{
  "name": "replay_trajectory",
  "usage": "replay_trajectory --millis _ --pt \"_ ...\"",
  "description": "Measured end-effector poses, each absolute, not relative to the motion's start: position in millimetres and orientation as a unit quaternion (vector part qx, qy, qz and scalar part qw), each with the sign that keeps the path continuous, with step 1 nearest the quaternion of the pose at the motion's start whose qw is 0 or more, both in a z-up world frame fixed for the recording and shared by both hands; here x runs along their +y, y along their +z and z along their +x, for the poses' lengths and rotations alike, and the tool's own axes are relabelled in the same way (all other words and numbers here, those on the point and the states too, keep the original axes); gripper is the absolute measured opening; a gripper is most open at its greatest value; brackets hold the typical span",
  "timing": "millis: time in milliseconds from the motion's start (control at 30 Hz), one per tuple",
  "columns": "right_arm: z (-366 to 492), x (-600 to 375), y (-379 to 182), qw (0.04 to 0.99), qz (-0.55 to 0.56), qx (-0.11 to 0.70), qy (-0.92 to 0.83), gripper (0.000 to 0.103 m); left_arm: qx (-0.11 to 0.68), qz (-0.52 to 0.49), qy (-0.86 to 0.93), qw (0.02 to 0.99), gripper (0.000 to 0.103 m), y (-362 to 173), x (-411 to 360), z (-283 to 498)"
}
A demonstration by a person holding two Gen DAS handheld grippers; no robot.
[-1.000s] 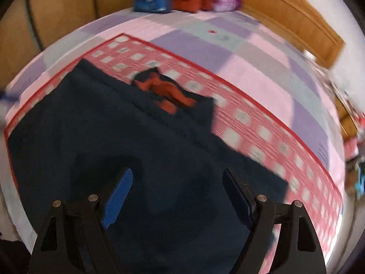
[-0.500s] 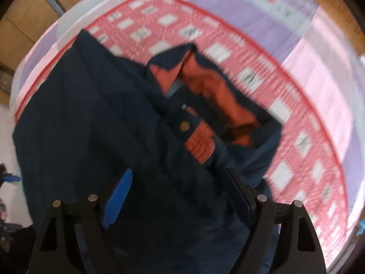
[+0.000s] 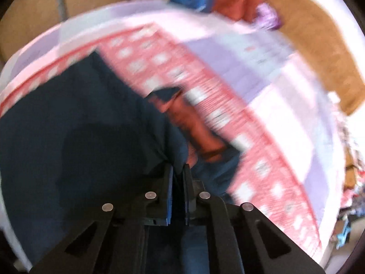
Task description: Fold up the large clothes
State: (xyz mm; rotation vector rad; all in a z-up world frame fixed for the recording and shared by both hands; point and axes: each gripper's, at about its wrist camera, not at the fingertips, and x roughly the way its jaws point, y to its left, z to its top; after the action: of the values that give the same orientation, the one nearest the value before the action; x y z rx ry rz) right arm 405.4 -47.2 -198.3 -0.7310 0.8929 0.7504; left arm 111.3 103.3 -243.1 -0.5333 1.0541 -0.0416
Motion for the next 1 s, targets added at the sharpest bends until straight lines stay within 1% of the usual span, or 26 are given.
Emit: replay_trajectory --millis 67,100,133,167,233,300,367,467,500,600,700,800,900,1000 --pt "421 -51 -192 0.79 -0.335 0.403 0.318 0.005 0.491 -0.246 -0.022 0.836 0.102 -238 102 116" --pt "431 -50 -195 0.8 -0.346 0.395 0.289 0.0 0.486 -0.242 -0.024 0.839 0.102 -235 101 119" --pt "441 -51 -196 0.812 -0.351 0.386 0.26 0.0 0.484 -0.24 -0.026 0.841 0.102 -234 100 124" --pt "458 -55 -199 0.822 -0.339 0.394 0.235 0.0 0.483 -0.238 -0.027 0.842 0.102 -233 99 128" --pt "489 -67 -209 0.816 -0.27 0.455 0.233 0.0 0.479 -0.229 -0.033 0.847 0.102 -233 95 137" --pt "487 -77 -205 0.824 -0.232 0.462 0.233 0.0 0.48 -0.208 -0.036 0.851 0.102 -240 90 149" --pt "461 -88 -189 0.826 -0.184 0.453 0.282 0.0 0.491 -0.197 -0.04 0.848 0.102 -255 87 159" --pt "391 -99 -167 0.817 -0.173 0.424 0.351 0.0 0.493 -0.181 -0.04 0.85 0.102 -273 84 170" --pt "355 -104 -163 0.811 -0.182 0.415 0.37 0.0 0.489 -0.178 -0.04 0.853 0.102 -276 84 172" --pt "281 -118 -172 0.799 -0.18 0.426 0.384 0.0 0.473 -0.181 -0.038 0.861 0.102 -280 87 179" --pt "241 -127 -209 0.792 -0.188 0.469 0.343 0.0 0.466 -0.179 -0.032 0.866 0.103 -280 89 195" --pt "256 -122 -246 0.794 -0.187 0.492 0.304 0.0 0.468 -0.155 -0.027 0.869 0.103 -279 85 217" --pt "304 -113 -260 0.809 -0.146 0.503 0.266 0.0 0.471 -0.122 -0.027 0.874 0.103 -280 80 244" --pt "352 -97 -267 0.823 -0.155 0.494 0.233 0.0 0.471 -0.111 -0.029 0.875 0.103 -278 84 276"
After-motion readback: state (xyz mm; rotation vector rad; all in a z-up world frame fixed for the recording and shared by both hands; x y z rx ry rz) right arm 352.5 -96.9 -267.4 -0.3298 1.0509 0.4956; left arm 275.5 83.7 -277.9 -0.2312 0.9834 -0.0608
